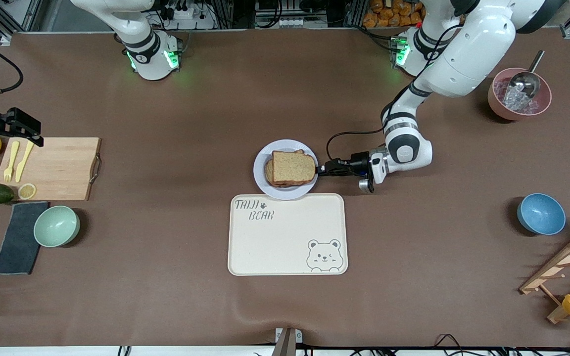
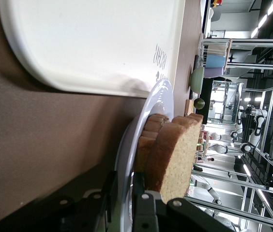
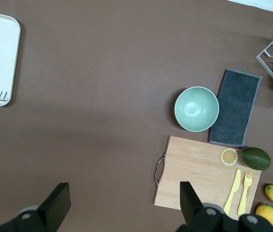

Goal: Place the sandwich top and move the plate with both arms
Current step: 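Slide the plate onto the bear tray with the left gripper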

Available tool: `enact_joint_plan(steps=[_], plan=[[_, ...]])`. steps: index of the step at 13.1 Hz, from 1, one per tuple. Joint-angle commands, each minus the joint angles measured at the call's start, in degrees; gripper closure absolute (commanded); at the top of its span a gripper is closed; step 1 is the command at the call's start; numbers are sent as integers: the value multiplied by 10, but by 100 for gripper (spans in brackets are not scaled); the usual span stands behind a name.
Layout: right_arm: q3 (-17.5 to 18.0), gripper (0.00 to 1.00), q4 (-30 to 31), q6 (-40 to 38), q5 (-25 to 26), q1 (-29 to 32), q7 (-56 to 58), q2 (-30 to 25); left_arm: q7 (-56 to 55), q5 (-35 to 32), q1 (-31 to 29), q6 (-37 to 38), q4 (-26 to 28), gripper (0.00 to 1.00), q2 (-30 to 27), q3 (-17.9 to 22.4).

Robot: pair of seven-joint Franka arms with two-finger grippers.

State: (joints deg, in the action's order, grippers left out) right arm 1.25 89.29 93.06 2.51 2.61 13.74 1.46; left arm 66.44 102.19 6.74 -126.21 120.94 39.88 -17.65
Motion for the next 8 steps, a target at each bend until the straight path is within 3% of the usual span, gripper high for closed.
enact_joint_plan(steps=[1,5,8], plan=[[11,0,13,0,4,13,-10,-14,15,17,6,1,-15,87,13,-1],[12,0,13,-1,4,13,-10,-14,16,17,11,2,-16,100,13,-1],[10,0,12,-4,4,15,-10,-14,16,16,11,2,-19,100,12,-1]])
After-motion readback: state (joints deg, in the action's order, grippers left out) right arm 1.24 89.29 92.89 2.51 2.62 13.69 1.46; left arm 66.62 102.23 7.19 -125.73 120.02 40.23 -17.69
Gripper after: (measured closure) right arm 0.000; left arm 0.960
